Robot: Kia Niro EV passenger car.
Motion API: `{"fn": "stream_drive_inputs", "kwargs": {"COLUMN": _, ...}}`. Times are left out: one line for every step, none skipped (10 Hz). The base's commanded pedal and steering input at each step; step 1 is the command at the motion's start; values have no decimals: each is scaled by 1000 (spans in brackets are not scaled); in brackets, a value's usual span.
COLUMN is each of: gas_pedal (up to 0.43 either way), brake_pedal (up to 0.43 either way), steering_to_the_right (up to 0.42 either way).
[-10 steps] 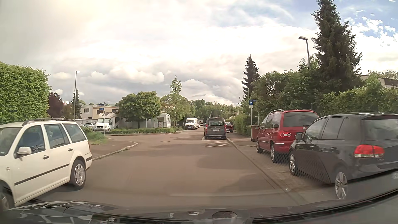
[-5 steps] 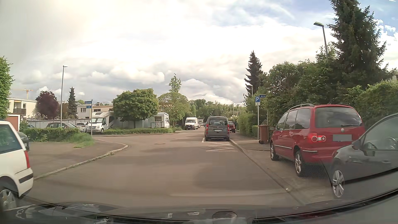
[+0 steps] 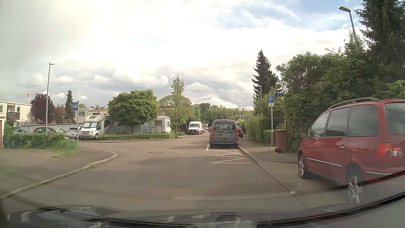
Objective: Follow the waypoints while adhering to traffic rules and regulations
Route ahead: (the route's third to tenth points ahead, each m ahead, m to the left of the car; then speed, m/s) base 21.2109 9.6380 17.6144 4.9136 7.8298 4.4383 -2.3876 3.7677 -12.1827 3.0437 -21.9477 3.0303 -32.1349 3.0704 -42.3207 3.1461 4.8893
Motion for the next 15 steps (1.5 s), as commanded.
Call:
{"fn": "stream_drive_inputs", "kwargs": {"gas_pedal": 28, "brake_pedal": 0, "steering_to_the_right": -18}}
{"fn": "stream_drive_inputs", "kwargs": {"gas_pedal": 28, "brake_pedal": 0, "steering_to_the_right": -25}}
{"fn": "stream_drive_inputs", "kwargs": {"gas_pedal": 28, "brake_pedal": 0, "steering_to_the_right": -32}}
{"fn": "stream_drive_inputs", "kwargs": {"gas_pedal": 28, "brake_pedal": 0, "steering_to_the_right": -42}}
{"fn": "stream_drive_inputs", "kwargs": {"gas_pedal": 28, "brake_pedal": 0, "steering_to_the_right": -53}}
{"fn": "stream_drive_inputs", "kwargs": {"gas_pedal": 20, "brake_pedal": 0, "steering_to_the_right": -64}}
{"fn": "stream_drive_inputs", "kwargs": {"gas_pedal": 20, "brake_pedal": 0, "steering_to_the_right": -79}}
{"fn": "stream_drive_inputs", "kwargs": {"gas_pedal": 20, "brake_pedal": 0, "steering_to_the_right": -86}}
{"fn": "stream_drive_inputs", "kwargs": {"gas_pedal": 20, "brake_pedal": 0, "steering_to_the_right": -91}}
{"fn": "stream_drive_inputs", "kwargs": {"gas_pedal": 20, "brake_pedal": 0, "steering_to_the_right": -93}}
{"fn": "stream_drive_inputs", "kwargs": {"gas_pedal": 20, "brake_pedal": 0, "steering_to_the_right": -95}}
{"fn": "stream_drive_inputs", "kwargs": {"gas_pedal": 20, "brake_pedal": 0, "steering_to_the_right": -96}}
{"fn": "stream_drive_inputs", "kwargs": {"gas_pedal": 20, "brake_pedal": 0, "steering_to_the_right": -96}}
{"fn": "stream_drive_inputs", "kwargs": {"gas_pedal": 8, "brake_pedal": 0, "steering_to_the_right": -92}}
{"fn": "stream_drive_inputs", "kwargs": {"gas_pedal": 0, "brake_pedal": 0, "steering_to_the_right": -82}}
